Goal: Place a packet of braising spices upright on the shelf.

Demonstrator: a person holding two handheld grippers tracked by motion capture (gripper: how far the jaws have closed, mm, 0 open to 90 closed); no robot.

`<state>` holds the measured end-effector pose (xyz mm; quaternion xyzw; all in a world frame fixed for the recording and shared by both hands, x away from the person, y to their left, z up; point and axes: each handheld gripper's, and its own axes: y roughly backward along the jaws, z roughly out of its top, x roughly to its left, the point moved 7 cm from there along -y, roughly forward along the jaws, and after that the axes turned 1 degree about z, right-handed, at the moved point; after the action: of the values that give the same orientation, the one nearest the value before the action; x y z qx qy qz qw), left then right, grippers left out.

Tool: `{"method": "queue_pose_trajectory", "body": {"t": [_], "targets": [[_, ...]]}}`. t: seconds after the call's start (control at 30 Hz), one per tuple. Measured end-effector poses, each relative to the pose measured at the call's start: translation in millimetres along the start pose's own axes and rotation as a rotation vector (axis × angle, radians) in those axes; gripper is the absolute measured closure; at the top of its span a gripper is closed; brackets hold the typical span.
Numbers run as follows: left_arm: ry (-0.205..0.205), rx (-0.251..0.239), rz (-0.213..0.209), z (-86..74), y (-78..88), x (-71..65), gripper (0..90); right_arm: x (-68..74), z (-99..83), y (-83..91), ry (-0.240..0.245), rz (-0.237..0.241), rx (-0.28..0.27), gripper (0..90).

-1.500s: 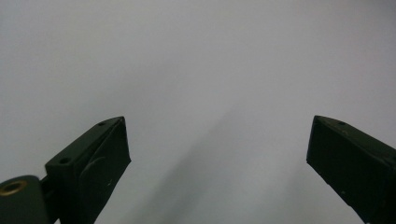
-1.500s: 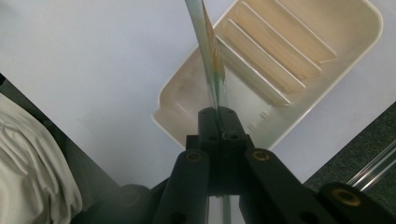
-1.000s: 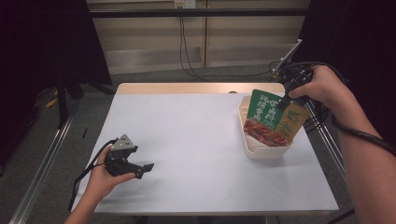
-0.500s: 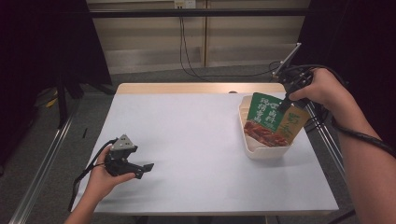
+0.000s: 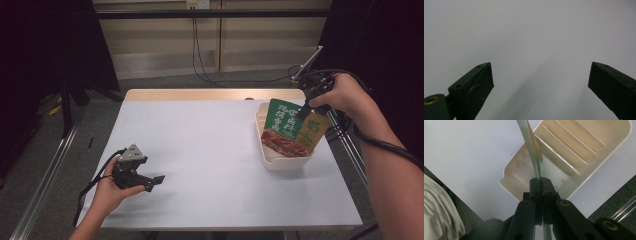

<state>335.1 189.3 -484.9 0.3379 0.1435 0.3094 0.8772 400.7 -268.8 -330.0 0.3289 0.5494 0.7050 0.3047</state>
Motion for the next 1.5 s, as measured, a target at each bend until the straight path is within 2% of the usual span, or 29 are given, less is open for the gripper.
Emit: {"method": "queue_pose_trajectory", "body": {"t": [0.13, 0.27, 0.37, 0.4, 0.6, 0.7, 0.73, 0.83, 0.9, 1.0, 1.1, 1.2, 1.23, 1.3, 1.5], "targets": [[-0.006, 0.001, 0.003, 0.0, 0.2, 0.6, 5.6, -2.0, 1.7, -0.4, 0.009, -0.008, -0.001, 89.4], [0.007, -0.003, -0.004, 0.1, -0.6, -0.9, 5.6, -3.9, 1.6, 0.0, -0.009, -0.010, 0.000, 88.4], [-0.006, 0.002, 0.001, 0.1, 0.2, 0.6, 5.6, -6.0, 1.5, -0.5, -0.008, -0.010, -0.008, 87.2], [-0.010, 0.016, 0.002, -0.3, 1.4, 1.0, 5.6, -6.3, 1.4, -0.5, -0.011, -0.011, -0.007, 86.4], [0.001, 0.011, -0.009, 0.1, 1.3, 0.2, 5.6, -7.8, 1.4, -2.5, -0.015, -0.008, -0.008, 81.2], [-0.009, 0.014, -0.001, 0.0, 1.4, 1.4, 5.6, -7.8, 1.8, -3.0, -0.008, -0.007, -0.009, 76.7], [-0.003, -0.001, -0.003, 0.3, 0.1, 0.9, 5.6, -8.6, 2.1, -2.9, -0.005, -0.013, -0.010, 75.1], [0.003, 0.011, -0.011, 0.0, 0.7, 0.2, 5.6, -9.5, 2.6, -1.7, -0.002, -0.025, -0.009, 69.1], [0.002, 0.010, -0.012, 0.2, 1.1, 0.3, 5.6, -9.4, 3.1, -0.8, 0.013, -0.029, -0.008, 68.2], [0.009, 0.004, -0.008, 0.6, 1.1, 0.2, 5.6, -8.0, 4.5, 0.1, 0.018, -0.028, -0.012, 60.8], [-0.010, 0.013, -0.004, 0.2, 1.5, 1.1, 5.6, -8.1, 6.4, 1.4, 0.032, -0.044, -0.015, 53.5], [-0.002, 0.011, -0.014, 0.3, 1.1, -0.3, 5.6, -7.9, 7.4, 4.9, 0.028, -0.059, -0.015, 50.2], [-0.009, 0.013, -0.001, 0.3, 1.7, 1.1, 5.6, -8.0, 8.1, 5.5, 0.033, -0.062, -0.020, 47.7], [0.000, 0.009, -0.009, 0.5, 1.5, 0.2, 5.6, -7.6, 8.6, 7.0, 0.036, -0.074, -0.016, 42.6], [0.000, 0.009, -0.011, 0.5, 1.3, 0.0, 5.6, -6.5, 9.1, 9.8, 0.033, -0.079, -0.019, 37.9]]}}
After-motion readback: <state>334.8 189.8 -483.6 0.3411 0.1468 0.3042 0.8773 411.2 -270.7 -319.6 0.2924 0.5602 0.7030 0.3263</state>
